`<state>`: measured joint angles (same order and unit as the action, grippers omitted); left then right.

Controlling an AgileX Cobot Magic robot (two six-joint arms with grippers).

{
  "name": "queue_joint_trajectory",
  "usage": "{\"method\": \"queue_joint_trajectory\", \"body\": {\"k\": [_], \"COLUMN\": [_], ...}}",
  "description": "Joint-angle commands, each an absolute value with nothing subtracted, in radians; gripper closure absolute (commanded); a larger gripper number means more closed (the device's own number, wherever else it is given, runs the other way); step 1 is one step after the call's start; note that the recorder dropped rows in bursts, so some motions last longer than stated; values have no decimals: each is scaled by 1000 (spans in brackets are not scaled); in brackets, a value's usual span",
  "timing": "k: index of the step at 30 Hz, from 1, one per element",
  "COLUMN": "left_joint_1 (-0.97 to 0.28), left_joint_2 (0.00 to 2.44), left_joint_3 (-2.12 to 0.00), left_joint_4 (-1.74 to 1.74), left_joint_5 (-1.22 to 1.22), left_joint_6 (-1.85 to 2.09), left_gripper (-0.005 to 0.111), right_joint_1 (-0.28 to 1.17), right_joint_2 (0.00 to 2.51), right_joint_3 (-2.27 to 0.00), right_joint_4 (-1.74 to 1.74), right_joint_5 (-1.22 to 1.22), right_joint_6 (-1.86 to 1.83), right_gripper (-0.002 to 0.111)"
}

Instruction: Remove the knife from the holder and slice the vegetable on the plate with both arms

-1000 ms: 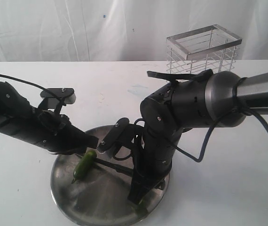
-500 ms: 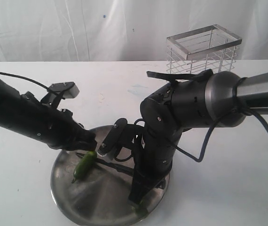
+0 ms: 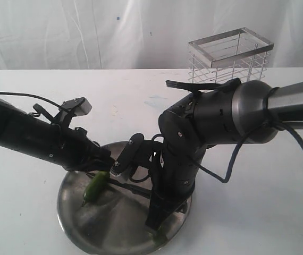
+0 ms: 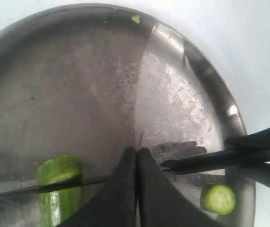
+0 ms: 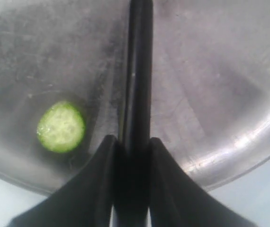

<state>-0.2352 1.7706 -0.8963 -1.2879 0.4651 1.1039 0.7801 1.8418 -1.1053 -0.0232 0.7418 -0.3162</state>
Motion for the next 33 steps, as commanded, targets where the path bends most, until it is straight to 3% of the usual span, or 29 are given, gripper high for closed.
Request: {"method": "queue_joint_trajectory", "body": {"k": [1,6,19,27,33], "left_joint_1": [-234,-255,-179,-179,-179], "left_joint_2": [1810,1923,1657,1651,1651], "left_joint_3": [-897,-897,-906,-833,-762], "left_joint_4": [-1314,-1319,-1202,-1187,-1185], "left_joint_5": [488,468,480,450,384], "left_joint_6": [1130,1148,1069,1069,1073], "left_gripper": [107,107,106,73,69], "right_joint_1": [776,776,776,776,776], "right_joint_2": [1842,1842,1854,1894,1897], "right_joint_3": [-1110,-1110,-1110,-1110,-1110], "right_joint_4": [-33,-33,38,56,52], "right_joint_5": [739,746,731,719,728], "right_joint_6": [-318,-311,-313,-313,-313], "right_gripper": [108,108,108,108,108]}}
